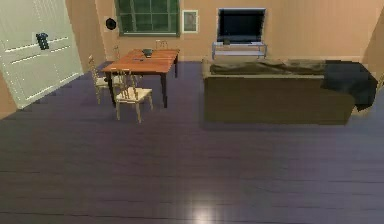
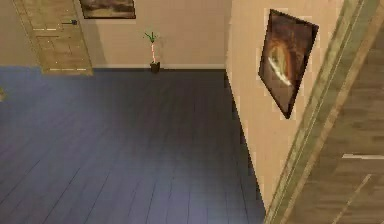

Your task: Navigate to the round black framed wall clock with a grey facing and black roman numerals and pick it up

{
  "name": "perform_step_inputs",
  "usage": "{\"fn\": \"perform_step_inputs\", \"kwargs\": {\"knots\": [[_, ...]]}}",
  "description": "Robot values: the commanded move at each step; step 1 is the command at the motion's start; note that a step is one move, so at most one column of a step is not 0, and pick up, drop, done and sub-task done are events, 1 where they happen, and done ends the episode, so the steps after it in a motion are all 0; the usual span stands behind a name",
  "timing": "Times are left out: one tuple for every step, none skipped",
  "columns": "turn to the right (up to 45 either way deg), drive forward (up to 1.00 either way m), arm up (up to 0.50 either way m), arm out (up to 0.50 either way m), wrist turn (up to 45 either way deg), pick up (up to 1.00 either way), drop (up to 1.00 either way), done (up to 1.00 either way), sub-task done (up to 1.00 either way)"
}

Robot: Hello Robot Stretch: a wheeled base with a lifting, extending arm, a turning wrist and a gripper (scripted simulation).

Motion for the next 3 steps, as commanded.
{"fn": "perform_step_inputs", "kwargs": {"knots": [[-33.0, 0.00, 0.00, 0.00, 0.0, 0.00, 0.00, 0.00, 0.00], [0.0, 1.00, 0.00, 0.00, 0.0, 0.00, 0.00, 0.00, 0.00], [0.0, 1.00, 0.00, 0.00, 0.0, 0.00, 0.00, 0.00, 0.00]]}}
